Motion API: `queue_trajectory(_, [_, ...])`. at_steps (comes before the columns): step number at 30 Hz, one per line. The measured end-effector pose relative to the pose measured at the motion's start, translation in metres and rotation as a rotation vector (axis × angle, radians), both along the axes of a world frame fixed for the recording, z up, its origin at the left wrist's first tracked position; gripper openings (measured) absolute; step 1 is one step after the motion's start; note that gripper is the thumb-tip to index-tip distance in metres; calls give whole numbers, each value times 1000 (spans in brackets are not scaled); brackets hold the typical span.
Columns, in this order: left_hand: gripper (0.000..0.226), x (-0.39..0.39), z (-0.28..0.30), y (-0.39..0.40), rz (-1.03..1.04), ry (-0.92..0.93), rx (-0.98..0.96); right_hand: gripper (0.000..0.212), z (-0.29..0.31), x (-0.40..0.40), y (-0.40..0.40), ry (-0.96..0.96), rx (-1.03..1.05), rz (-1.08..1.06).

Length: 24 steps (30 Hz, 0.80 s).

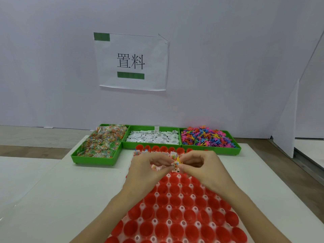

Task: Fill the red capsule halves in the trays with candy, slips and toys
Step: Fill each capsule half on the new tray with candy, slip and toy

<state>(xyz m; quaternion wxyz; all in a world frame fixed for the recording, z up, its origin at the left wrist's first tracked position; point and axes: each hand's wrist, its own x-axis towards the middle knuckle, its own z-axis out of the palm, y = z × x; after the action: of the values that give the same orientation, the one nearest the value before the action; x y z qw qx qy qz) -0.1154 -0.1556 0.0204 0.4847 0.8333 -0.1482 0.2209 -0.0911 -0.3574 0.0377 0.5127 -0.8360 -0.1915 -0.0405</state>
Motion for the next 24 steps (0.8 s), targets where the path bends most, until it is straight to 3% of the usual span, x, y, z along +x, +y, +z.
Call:
queue_trajectory(3, [11,15,-1,-7,94,-24,147,8,1,17,-1,-26,-92,-31])
queue_trajectory(9, [9,33,-6,-3,47,34,330,7,-11,35,3,-11,-202,-29])
queue_trajectory(24, [7,44,-10,4,-26,-28,541,7,-14,38,11,-67,-424,-28])
